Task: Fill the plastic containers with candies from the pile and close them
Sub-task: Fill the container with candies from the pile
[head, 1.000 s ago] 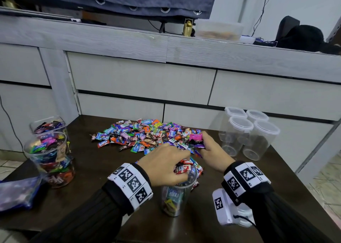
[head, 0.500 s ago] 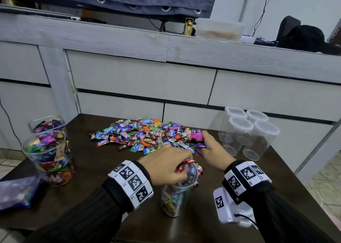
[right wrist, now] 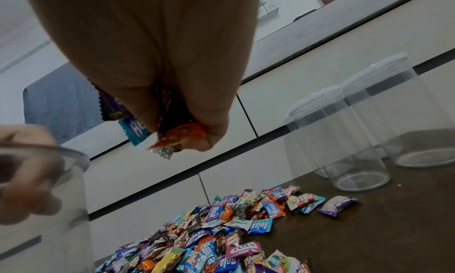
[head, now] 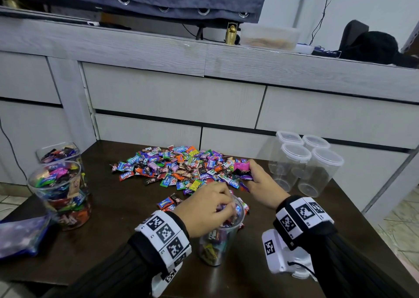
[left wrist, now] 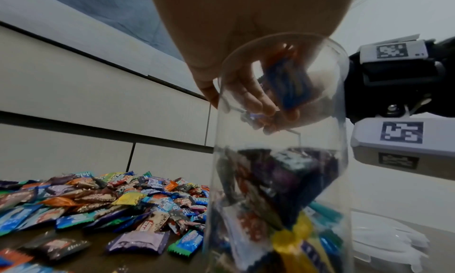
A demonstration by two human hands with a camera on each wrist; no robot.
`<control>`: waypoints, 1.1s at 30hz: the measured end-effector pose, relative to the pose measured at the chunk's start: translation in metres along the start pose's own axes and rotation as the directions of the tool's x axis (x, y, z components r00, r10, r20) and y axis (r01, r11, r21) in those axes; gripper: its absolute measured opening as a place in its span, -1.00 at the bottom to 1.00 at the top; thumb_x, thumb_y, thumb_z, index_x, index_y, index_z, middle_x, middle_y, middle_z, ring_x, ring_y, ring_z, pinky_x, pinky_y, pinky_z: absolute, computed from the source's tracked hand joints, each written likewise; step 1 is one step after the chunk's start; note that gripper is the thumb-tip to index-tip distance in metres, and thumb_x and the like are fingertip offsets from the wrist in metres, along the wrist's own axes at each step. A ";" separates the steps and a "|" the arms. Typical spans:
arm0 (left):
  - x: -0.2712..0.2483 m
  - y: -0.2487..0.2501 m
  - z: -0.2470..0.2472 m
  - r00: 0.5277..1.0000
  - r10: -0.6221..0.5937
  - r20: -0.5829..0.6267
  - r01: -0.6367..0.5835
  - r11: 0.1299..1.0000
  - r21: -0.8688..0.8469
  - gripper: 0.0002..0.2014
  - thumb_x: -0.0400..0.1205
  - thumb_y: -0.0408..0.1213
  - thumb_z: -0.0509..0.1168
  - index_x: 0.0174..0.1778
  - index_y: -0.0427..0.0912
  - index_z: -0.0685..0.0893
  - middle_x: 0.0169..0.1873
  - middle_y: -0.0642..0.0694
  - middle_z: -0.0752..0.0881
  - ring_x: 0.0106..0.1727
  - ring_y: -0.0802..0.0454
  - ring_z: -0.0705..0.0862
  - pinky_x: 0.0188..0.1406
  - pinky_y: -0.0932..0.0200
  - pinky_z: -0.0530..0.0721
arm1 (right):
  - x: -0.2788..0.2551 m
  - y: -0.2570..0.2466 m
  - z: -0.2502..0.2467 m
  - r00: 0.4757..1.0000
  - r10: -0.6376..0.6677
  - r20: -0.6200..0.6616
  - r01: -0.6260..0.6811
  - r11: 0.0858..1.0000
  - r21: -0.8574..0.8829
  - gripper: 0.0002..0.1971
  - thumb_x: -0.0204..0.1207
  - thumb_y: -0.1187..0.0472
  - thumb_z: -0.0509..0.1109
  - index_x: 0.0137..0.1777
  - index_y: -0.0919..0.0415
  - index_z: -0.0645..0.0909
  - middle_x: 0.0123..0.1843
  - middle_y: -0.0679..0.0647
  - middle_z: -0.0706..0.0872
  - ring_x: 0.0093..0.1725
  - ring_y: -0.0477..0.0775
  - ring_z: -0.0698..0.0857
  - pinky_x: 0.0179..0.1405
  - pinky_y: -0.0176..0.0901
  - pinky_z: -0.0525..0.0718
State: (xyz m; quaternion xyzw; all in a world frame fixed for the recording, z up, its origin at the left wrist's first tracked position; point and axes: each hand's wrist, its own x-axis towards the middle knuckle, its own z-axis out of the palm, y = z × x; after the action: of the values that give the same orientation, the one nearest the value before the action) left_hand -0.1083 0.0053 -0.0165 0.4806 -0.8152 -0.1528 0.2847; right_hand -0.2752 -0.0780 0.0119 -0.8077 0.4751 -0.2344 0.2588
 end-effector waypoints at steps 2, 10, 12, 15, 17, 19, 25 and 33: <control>0.000 -0.001 0.001 1.000 0.007 -0.008 -0.007 1.000 -0.004 -0.79 0.68 -0.20 0.25 0.01 -0.12 0.80 -0.03 0.05 0.61 0.12 0.18 0.51 0.20 0.17 0.42 | -0.001 0.000 -0.001 1.000 0.004 0.005 -0.004 1.000 -0.006 -0.76 0.57 0.47 0.22 0.22 0.34 0.43 0.20 0.26 0.56 0.18 0.19 0.55 0.25 0.14 0.53; -0.011 -0.010 0.005 0.984 -0.134 -0.115 0.092 0.944 -0.316 -0.18 0.18 0.37 0.49 0.30 0.33 0.27 0.35 0.25 0.35 0.45 0.35 0.37 0.38 0.41 0.39 | -0.007 -0.008 -0.013 0.991 -0.129 0.014 0.130 0.989 -0.072 -0.75 0.54 0.49 0.20 0.04 0.13 0.35 0.06 0.09 0.46 0.02 0.00 0.43 -0.09 -0.29 0.30; -0.014 -0.015 0.006 0.985 -0.164 -0.057 0.132 0.921 -0.367 0.03 0.07 0.34 0.58 0.36 0.55 0.07 0.43 0.45 0.25 0.47 0.49 0.34 0.38 0.50 0.38 | -0.013 -0.014 -0.012 0.978 -0.198 0.061 0.206 0.963 -0.173 -0.75 0.50 0.51 0.21 0.08 0.21 0.36 0.08 0.12 0.43 0.03 0.05 0.43 -0.05 -0.22 0.33; -0.017 -0.023 0.008 0.984 -0.176 0.026 0.173 0.907 -0.384 0.27 0.02 0.27 0.66 0.40 0.72 -0.19 0.43 0.69 0.09 0.44 0.63 0.30 0.32 0.63 0.33 | -0.024 -0.021 -0.006 0.956 -0.254 0.149 0.288 0.914 -0.285 -0.66 0.47 0.52 0.18 0.24 0.35 0.39 0.16 0.20 0.40 0.12 0.15 0.45 0.15 -0.09 0.43; -0.017 -0.026 0.010 0.980 -0.189 0.056 0.195 0.901 -0.386 0.31 0.04 0.27 0.66 0.43 0.73 -0.24 0.44 0.67 0.12 0.40 0.64 0.34 0.37 0.50 0.39 | -0.029 -0.024 0.000 0.937 -0.283 0.206 0.339 0.878 -0.336 -0.65 0.49 0.48 0.19 0.27 0.31 0.39 0.18 0.19 0.39 0.15 0.16 0.44 0.18 -0.10 0.43; -0.017 -0.026 0.011 0.976 -0.211 0.060 0.218 0.899 -0.380 0.32 0.05 0.29 0.65 0.51 0.64 -0.20 0.34 0.74 0.17 0.40 0.60 0.37 0.44 0.35 0.43 | -0.032 -0.026 0.003 0.923 -0.291 0.253 0.372 0.848 -0.378 -0.65 0.47 0.46 0.19 0.24 0.23 0.39 0.17 0.17 0.37 0.14 0.16 0.43 0.16 -0.08 0.44; -0.016 -0.021 0.008 0.973 -0.219 0.077 0.232 0.899 -0.371 0.20 0.04 0.39 0.61 0.47 0.66 -0.07 0.51 0.20 0.40 0.47 0.22 0.51 0.48 0.00 0.55 | -0.032 -0.036 0.006 0.862 -0.309 0.402 0.476 0.765 -0.434 -0.53 0.46 0.42 0.22 0.38 0.16 0.44 0.24 0.18 0.37 0.20 0.16 0.40 0.16 -0.10 0.38; -0.016 -0.022 0.009 0.976 -0.209 0.054 0.212 0.887 -0.411 0.20 0.06 0.33 0.64 0.55 0.43 0.06 0.48 0.30 0.41 0.47 0.31 0.48 0.42 0.12 0.60 | -0.032 -0.048 0.004 0.822 -0.409 0.396 0.516 0.830 -0.214 -0.54 0.32 0.57 0.25 0.23 0.32 0.54 0.26 0.20 0.51 0.23 0.14 0.52 0.18 -0.29 0.42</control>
State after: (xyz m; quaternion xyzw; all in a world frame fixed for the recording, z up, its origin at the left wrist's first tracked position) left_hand -0.0927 0.0078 -0.0404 0.4942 -0.7085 -0.3540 0.3586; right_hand -0.2557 -0.0291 0.0356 -0.9575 0.2420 -0.0729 0.1390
